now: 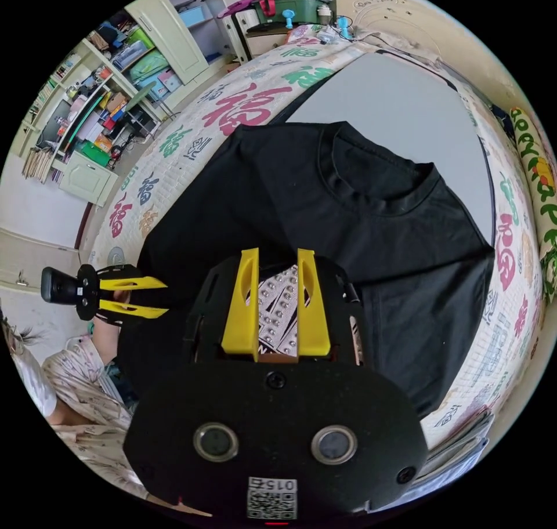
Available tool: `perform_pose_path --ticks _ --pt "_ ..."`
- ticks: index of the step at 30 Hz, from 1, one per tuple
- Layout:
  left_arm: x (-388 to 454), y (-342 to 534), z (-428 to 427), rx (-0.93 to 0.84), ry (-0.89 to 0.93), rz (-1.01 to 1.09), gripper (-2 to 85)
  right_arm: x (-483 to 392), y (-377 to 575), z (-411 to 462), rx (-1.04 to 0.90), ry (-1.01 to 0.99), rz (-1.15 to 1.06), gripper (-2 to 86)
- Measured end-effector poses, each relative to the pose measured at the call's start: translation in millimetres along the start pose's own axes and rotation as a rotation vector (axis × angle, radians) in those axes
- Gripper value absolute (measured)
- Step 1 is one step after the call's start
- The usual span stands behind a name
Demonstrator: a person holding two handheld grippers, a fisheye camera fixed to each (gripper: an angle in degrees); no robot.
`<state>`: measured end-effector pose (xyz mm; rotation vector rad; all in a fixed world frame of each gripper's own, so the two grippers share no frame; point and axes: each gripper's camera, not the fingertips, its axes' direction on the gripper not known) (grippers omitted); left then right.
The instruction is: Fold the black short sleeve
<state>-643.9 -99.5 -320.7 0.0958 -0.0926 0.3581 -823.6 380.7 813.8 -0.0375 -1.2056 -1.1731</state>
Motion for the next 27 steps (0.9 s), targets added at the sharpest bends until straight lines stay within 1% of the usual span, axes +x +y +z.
perform_pose_path --ticks 4,8,10,13,17,19,21,24,27 --pt "-13.9 2.5 1.4 -0.019 -0.013 -0.014 1.6 -1.6 -12.4 -11.0 -0.004 0.005 0.007 8.8" --pt "-25.2 6.7 -6.6 0.005 0.041 0.008 0.2 -5.2 -27.8 -29.0 -0.012 0.032 0.004 8.3" --pt "-32.8 9.4 -13.7 0.021 0.07 0.018 -0.1 -4.7 -36.0 -51.2 0.022 0.011 0.014 8.3" --pt "-36.3 10.7 -16.8 0.018 0.067 0.043 -0.2 -0.4 -47.8 -77.3 0.059 -0.053 0.041 8.3" --pt "-40.9 9.1 -3.1 -0.039 0.075 0.062 -0.1 2.5 -65.4 -92.5 0.047 -0.08 0.07 8.1" --pt "-42.1 6.7 7.1 -0.082 0.058 0.07 0.2 -4.8 -76.3 -98.0 0.017 -0.039 0.05 6.3" --pt "-41.7 4.7 15.5 -0.112 0.05 0.083 0.6 -11.1 -82.9 -109.2 0.033 0.021 0.045 5.1" --pt "-47.4 3.1 20.8 -0.113 0.059 0.076 2.2 -18.0 -98.2 -130.6 0.035 0.032 0.03 4.8" --pt "-64.7 4.9 15.3 -0.075 0.124 0.045 5.5 -14.3 -109.9 -164.4 0.063 0.051 0.028 5.4"
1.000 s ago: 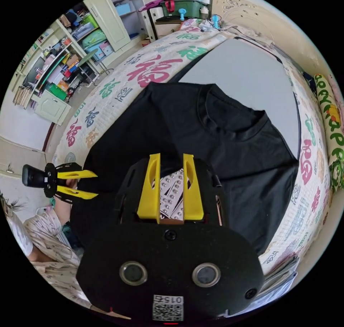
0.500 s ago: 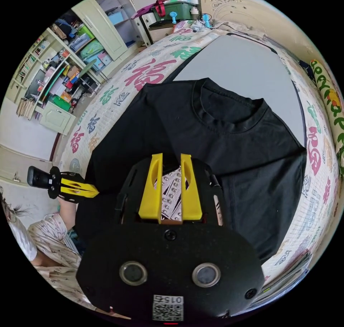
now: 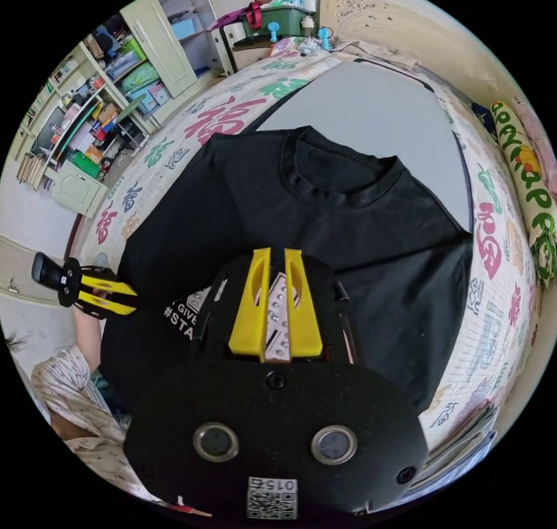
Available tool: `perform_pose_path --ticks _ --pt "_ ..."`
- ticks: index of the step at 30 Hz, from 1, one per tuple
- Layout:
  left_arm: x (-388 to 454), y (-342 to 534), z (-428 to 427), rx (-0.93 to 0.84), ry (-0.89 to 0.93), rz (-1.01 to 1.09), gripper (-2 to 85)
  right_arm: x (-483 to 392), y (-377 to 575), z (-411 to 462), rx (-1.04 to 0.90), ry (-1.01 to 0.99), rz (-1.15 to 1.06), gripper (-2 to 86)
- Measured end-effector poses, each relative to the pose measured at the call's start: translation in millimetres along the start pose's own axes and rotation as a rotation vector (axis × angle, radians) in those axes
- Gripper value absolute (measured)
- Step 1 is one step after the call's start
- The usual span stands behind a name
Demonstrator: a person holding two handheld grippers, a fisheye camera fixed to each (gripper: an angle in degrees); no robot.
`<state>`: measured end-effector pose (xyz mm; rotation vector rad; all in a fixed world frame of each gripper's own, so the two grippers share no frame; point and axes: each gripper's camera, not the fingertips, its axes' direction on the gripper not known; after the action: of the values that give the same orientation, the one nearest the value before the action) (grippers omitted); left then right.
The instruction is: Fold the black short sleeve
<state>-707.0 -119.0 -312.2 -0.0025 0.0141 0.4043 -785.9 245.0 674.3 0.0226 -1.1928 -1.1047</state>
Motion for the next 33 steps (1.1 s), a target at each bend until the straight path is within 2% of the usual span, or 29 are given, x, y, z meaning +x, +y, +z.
perform_pose_path --ticks 3,8,12,18,21,25,29,33 --pt "-27.1 10.1 -23.0 0.125 -0.041 -0.116 6.6 28.2 -6.2 -49.8 0.077 -0.012 0.026 7.6" --pt "-66.1 -2.7 -36.3 0.196 -0.314 -0.305 8.0 99.9 -19.4 -120.3 0.164 0.085 0.107 11.6" --pt "-105.3 -97.6 -15.7 0.194 -0.437 -0.273 9.6 149.1 -51.6 -157.6 0.249 0.092 0.199 13.4" --pt "-172.5 -196.2 87.5 0.08 -0.422 -0.397 11.6 160.3 -107.3 -184.3 0.247 0.143 0.232 13.7" --pt "-189.5 -210.9 127.6 -0.029 -0.447 -0.448 12.2 155.0 -138.6 -203.7 0.251 0.194 0.227 13.8" --pt "-200.3 -206.2 160.8 -0.139 -0.419 -0.524 11.4 151.2 -176.5 -226.6 0.215 0.12 0.282 12.5" --pt "-184.5 -200.5 170.2 -0.124 -0.368 -0.52 5.0 125.9 -201.3 -257.4 0.224 0.149 0.265 6.7" --pt "-139.3 -202.7 151.0 -0.046 -0.463 -0.433 2.1 87.6 -225.5 -313.0 0.284 0.154 0.223 4.8"
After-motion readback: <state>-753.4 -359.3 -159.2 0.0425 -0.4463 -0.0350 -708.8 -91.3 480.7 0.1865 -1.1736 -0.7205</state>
